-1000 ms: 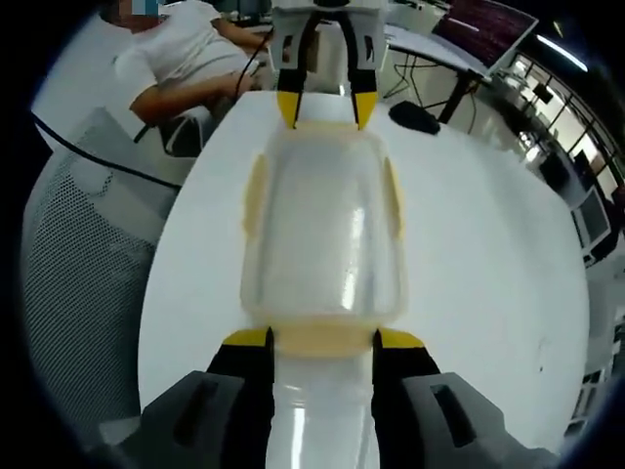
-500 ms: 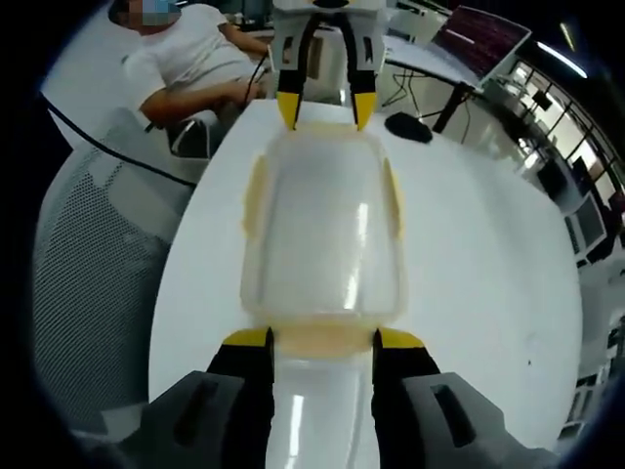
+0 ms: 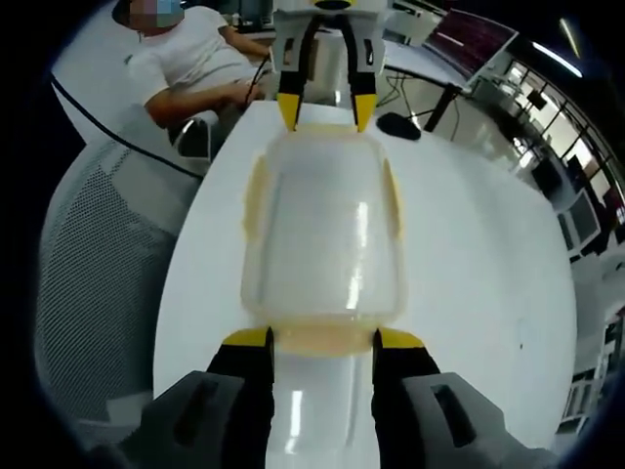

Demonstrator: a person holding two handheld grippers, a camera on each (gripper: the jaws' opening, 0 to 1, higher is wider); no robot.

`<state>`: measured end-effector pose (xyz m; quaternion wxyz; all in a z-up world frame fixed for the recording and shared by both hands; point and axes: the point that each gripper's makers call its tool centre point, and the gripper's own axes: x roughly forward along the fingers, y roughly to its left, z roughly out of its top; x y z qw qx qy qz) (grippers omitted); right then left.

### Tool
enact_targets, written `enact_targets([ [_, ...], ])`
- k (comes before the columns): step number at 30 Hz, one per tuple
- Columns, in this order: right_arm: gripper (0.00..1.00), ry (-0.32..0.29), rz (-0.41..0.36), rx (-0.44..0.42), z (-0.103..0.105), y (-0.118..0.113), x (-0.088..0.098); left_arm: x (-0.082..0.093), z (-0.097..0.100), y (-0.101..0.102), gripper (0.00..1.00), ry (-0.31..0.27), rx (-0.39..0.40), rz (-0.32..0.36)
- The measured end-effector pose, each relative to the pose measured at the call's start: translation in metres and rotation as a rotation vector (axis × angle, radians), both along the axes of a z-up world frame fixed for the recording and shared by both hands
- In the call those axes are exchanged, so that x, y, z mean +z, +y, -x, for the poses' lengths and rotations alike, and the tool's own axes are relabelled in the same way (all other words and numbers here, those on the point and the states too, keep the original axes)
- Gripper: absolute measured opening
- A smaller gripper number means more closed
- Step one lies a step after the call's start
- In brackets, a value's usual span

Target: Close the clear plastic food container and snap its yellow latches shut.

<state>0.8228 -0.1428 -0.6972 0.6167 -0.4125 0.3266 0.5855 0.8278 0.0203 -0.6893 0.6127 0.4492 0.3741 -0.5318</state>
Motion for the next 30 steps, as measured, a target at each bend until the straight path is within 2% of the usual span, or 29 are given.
enact_targets([
  [15,0.35,0.011,0.012,-0.035,0.001,-0.044,0.002,0.005,-0.002,-0.046,0.31,-0.001,-0.031,0.031],
  [30,0.35,0.020,0.031,-0.053,-0.004,-0.087,-0.008,-0.003,-0.008,-0.090,0.31,0.006,-0.045,0.060],
])
